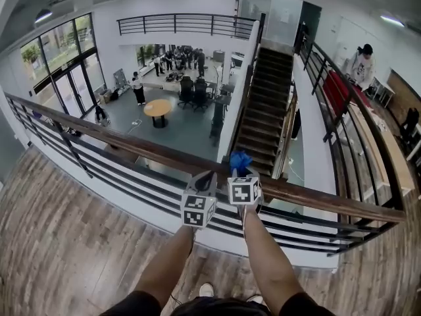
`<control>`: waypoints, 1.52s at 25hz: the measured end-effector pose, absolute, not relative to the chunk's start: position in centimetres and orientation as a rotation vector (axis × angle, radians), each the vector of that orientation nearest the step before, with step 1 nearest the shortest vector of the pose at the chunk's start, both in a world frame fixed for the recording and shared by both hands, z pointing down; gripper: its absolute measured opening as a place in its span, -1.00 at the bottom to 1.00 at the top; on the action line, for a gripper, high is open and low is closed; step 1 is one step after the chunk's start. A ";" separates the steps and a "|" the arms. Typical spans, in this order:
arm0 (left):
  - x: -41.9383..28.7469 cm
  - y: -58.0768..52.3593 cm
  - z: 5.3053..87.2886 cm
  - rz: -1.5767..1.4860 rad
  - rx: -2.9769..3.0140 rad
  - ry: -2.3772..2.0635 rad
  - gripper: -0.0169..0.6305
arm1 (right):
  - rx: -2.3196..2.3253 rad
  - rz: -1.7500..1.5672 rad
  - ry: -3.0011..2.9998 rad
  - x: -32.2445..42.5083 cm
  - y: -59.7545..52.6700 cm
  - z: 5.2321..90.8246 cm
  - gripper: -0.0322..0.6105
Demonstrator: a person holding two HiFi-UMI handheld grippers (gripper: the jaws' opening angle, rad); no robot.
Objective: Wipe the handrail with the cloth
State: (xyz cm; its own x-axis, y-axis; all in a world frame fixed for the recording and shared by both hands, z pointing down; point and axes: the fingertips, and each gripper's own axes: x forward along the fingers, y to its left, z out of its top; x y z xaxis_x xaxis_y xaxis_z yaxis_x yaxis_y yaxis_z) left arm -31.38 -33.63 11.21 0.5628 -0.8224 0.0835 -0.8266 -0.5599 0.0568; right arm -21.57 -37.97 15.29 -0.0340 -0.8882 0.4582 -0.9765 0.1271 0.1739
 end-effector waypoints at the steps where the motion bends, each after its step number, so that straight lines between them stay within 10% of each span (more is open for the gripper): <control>1: -30.8 -33.4 11.3 0.076 2.702 -1.414 -0.93 | 1.803 0.260 -1.944 -20.8 -37.7 15.3 -0.61; 38: 3.7 -23.9 10.1 0.203 2.788 -1.156 -0.93 | 1.972 0.342 -1.843 15.0 -22.2 14.7 -0.60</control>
State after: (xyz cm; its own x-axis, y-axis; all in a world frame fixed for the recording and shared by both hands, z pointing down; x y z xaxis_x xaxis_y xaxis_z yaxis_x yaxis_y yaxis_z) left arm 3.74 -23.88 10.09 0.7001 -0.6940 0.1679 -0.7096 -0.7023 0.0562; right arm 15.00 -22.19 14.65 0.0919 -0.8878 0.4509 -0.9905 -0.0349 0.1331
